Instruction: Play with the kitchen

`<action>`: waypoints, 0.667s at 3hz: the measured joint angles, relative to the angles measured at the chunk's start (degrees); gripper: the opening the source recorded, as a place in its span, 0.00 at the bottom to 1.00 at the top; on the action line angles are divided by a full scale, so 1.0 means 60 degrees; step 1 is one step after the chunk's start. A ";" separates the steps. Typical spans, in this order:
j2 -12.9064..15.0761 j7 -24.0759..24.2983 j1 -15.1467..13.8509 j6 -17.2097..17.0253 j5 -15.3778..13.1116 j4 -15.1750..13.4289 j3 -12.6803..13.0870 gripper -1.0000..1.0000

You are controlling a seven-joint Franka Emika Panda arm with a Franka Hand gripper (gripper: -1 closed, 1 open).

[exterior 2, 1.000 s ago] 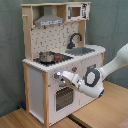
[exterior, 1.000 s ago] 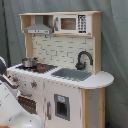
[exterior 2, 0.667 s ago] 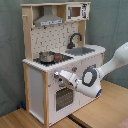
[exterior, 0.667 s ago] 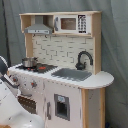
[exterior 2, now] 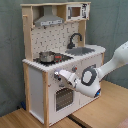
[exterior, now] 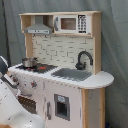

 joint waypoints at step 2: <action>-0.0002 -0.0100 0.0002 -0.0194 0.0837 -0.0058 0.0041 0.00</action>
